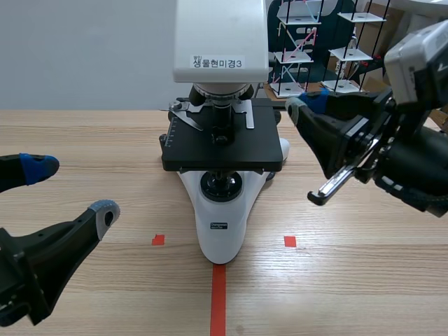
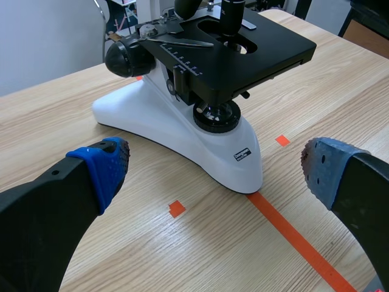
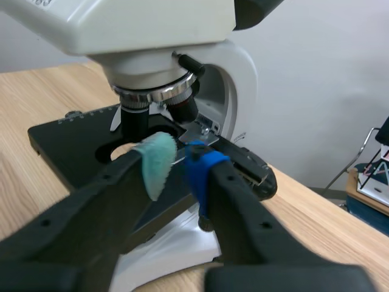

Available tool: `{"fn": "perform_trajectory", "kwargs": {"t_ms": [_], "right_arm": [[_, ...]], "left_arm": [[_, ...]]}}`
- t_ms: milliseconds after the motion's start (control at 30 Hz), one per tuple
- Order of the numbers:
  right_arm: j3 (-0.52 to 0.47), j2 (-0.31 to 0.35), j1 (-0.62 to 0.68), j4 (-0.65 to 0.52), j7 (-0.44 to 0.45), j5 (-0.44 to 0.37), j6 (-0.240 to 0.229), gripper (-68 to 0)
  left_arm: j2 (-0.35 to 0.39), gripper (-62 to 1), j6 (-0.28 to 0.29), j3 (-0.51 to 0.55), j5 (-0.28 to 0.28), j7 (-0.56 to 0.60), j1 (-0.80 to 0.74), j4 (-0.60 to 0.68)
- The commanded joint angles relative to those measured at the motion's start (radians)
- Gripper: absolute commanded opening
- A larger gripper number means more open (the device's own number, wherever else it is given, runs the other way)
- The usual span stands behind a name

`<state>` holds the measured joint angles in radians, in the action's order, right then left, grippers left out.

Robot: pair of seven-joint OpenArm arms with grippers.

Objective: Return to the home posture

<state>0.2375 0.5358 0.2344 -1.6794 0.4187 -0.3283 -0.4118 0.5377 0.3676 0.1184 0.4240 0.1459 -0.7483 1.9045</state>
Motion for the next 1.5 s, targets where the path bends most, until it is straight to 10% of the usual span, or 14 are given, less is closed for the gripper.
{"fn": "perform_trajectory", "kwargs": {"t_ms": [0,367,967,1467], "right_arm": [[-0.014,0.027,0.029,-0.026,0.018,-0.008,0.000,-47.6],[-0.170,0.113,0.316,-0.102,0.041,-0.019,0.000,-7.8],[-0.480,0.145,0.775,-0.262,0.079,-0.146,-0.001,-6.6],[-0.521,0.137,0.816,-0.303,0.077,-0.154,-0.001,-6.7]], "left_arm": [[-0.003,-1.3,-0.006,0.004,0.006,0.014,-0.002,0.011],[-0.003,-1.3,-0.006,0.004,0.006,0.014,-0.002,0.011],[-0.003,-1.3,-0.006,0.004,0.006,0.014,-0.002,0.011],[-0.003,-1.3,-0.006,0.004,0.006,0.014,-0.002,0.011]]}}
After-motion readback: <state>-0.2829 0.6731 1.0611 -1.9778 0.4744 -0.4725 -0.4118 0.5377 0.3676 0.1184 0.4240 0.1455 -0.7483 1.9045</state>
